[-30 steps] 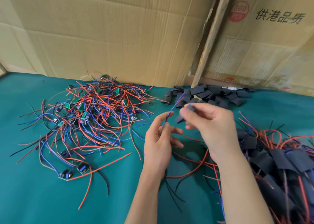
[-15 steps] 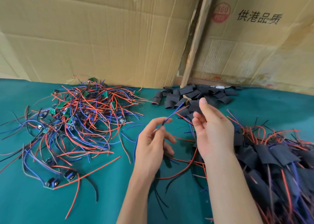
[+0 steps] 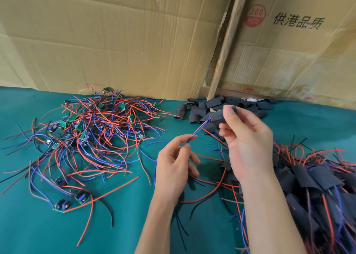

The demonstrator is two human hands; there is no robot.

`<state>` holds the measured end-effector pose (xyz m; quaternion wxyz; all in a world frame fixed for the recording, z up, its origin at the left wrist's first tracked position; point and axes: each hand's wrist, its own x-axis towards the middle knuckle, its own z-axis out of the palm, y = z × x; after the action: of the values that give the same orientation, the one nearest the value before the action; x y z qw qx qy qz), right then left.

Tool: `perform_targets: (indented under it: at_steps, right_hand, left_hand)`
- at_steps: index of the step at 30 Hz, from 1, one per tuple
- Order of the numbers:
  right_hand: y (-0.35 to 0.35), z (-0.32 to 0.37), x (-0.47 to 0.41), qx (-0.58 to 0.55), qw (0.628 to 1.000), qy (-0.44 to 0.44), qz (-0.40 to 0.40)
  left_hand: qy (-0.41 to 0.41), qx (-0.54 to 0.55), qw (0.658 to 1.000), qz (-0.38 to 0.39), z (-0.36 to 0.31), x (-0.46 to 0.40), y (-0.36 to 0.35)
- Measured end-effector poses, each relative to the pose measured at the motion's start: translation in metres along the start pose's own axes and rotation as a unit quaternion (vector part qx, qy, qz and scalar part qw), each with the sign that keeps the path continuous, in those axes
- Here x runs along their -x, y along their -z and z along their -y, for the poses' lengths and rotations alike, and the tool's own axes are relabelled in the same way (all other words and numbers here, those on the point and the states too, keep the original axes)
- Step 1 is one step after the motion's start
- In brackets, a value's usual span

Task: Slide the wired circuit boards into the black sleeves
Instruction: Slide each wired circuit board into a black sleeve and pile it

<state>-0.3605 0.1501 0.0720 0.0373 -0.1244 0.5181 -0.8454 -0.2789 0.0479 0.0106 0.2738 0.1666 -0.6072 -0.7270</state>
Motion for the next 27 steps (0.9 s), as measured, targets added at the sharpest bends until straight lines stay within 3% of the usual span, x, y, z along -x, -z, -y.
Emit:
perform_targets:
  at_steps: [7, 15, 20, 27]
  right_hand:
    - [0.001, 0.004, 0.0, 0.075, 0.996, 0.048, 0.017]
    - [0.002, 0.006, -0.001, 0.047, 0.997, 0.054, 0.013]
    - [0.004, 0.001, -0.002, 0.112, 0.99, 0.081, 0.014]
    - [0.018, 0.012, -0.009, 0.066, 0.99, 0.094, -0.076]
  left_hand:
    - [0.0, -0.01, 1.0, -0.011, 0.002, -0.001, -0.001]
    - [0.002, -0.013, 1.0, -0.021, 0.003, -0.001, -0.001]
    - [-0.003, -0.014, 1.0, -0.025, 0.003, -0.001, 0.0]
    - [-0.002, -0.004, 0.999, -0.032, 0.003, -0.001, 0.002]
